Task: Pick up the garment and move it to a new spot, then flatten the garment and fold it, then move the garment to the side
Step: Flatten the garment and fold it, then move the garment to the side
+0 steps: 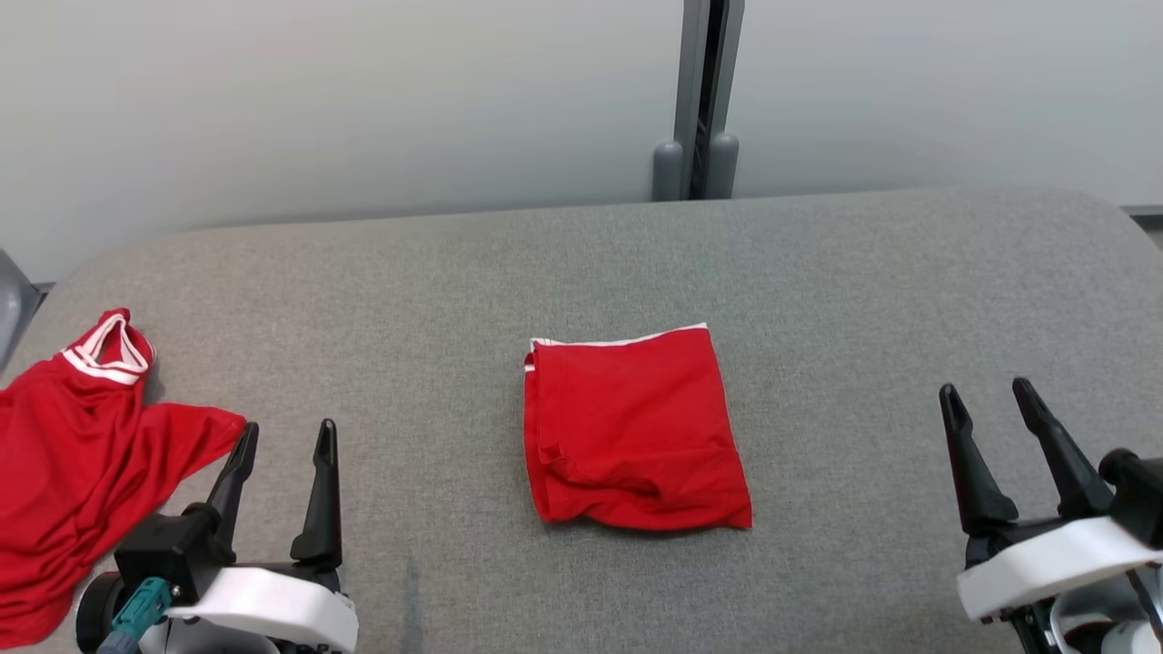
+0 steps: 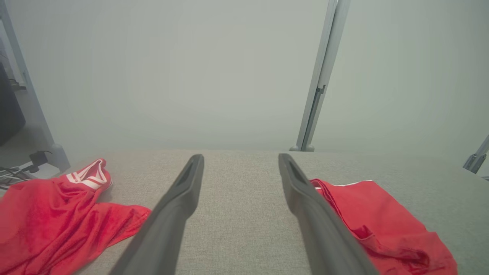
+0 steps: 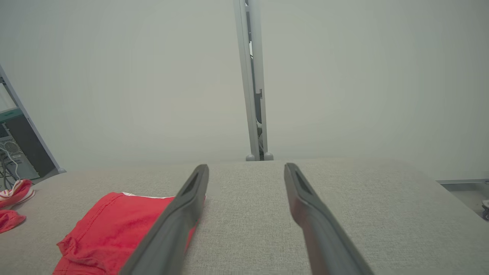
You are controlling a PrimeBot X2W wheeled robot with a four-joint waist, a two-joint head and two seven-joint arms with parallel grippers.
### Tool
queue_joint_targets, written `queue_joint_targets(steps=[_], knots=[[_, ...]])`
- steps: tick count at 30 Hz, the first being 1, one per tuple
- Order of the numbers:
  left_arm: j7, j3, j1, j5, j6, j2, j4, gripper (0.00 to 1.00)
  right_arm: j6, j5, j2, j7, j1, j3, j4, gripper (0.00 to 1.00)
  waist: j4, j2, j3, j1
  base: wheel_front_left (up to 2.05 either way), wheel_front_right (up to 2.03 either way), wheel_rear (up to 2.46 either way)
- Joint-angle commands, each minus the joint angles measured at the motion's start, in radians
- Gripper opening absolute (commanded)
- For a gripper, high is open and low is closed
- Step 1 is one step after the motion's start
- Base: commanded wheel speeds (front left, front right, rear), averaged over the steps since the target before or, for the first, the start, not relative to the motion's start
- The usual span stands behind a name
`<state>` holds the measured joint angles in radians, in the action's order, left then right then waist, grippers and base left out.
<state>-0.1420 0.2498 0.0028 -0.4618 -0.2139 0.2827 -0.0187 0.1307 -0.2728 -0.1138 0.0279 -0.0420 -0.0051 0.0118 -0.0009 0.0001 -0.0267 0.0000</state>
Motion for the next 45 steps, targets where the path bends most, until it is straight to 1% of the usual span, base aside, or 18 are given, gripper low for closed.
queue_joint_targets(steps=[1, 11, 22, 45], knots=[[0.005, 0.002, 0.015, -0.005, -0.004, 0.011, -0.003, 1.00, 0.000, 0.003, -0.001, -0.010, 0.029, -0.011, 0.002, 1.00, 0.004, -0.0001, 0.028, 0.0000, 0.00, 0.00, 0.00], [0.015, 0.005, 0.028, -0.017, 0.022, 0.037, -0.002, 1.00, 0.000, 0.011, -0.002, -0.045, 0.098, -0.030, 0.032, 1.00, 0.008, -0.0001, 0.060, 0.0000, 0.00, 0.00, 0.00], [0.018, -0.001, 0.028, -0.024, 0.005, 0.043, -0.004, 1.00, 0.000, 0.008, 0.001, -0.063, 0.108, -0.027, 0.044, 1.00, 0.001, -0.0001, 0.062, 0.0000, 0.00, 0.00, 0.00], [0.016, 0.009, 0.017, -0.028, -0.010, 0.045, -0.011, 1.00, 0.000, 0.005, 0.012, -0.062, 0.099, -0.030, 0.038, 1.00, 0.009, -0.0001, 0.052, 0.0000, 0.00, 0.00, 0.00]])
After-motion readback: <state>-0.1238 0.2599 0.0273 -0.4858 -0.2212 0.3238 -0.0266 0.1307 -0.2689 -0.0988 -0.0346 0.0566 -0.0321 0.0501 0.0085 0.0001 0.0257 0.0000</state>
